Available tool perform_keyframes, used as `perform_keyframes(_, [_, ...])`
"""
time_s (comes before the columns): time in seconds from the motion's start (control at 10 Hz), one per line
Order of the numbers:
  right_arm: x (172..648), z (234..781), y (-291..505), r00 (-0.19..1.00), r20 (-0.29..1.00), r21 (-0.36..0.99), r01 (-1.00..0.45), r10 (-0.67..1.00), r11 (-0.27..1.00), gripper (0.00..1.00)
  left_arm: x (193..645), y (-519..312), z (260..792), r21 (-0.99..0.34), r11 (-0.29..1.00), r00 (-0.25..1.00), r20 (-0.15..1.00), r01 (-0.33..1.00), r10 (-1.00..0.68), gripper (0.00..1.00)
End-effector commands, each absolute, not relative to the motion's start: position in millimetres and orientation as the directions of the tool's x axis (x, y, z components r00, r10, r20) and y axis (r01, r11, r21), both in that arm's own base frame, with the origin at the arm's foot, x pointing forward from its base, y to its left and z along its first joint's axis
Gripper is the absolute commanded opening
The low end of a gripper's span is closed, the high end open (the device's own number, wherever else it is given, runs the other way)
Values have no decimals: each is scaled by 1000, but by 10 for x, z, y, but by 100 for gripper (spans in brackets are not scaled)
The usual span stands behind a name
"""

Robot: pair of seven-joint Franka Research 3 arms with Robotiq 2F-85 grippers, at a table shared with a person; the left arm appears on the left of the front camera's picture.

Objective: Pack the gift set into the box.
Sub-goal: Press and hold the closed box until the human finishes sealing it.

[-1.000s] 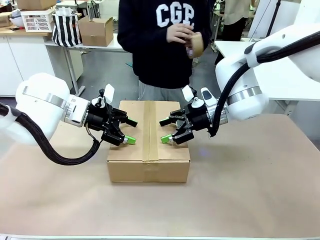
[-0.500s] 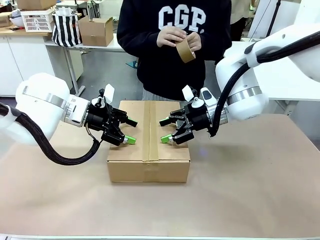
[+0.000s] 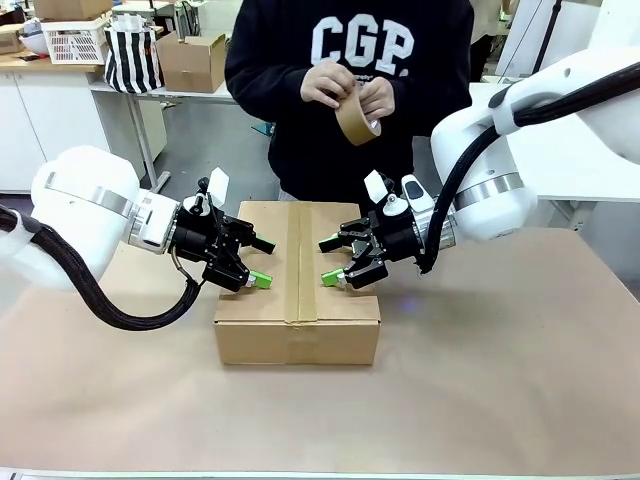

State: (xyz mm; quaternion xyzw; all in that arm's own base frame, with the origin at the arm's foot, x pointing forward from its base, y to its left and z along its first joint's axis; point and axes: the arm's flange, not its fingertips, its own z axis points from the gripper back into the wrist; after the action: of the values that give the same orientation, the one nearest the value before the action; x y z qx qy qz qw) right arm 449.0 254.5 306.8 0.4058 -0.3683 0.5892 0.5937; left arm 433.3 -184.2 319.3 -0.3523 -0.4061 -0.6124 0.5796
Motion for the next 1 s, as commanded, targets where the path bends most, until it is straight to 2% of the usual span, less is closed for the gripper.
perform_keyframes(0.0, [4474, 3028, 2536, 31, 913, 43, -999, 406, -20, 100, 4324, -1825, 3181, 95, 2, -85, 900, 995, -427, 100])
perform_keyframes(0.9, [4474, 3028, 2536, 31, 913, 43, -999, 406, -20, 100, 4324, -1825, 3181, 95, 2, -85, 900, 995, -427, 100])
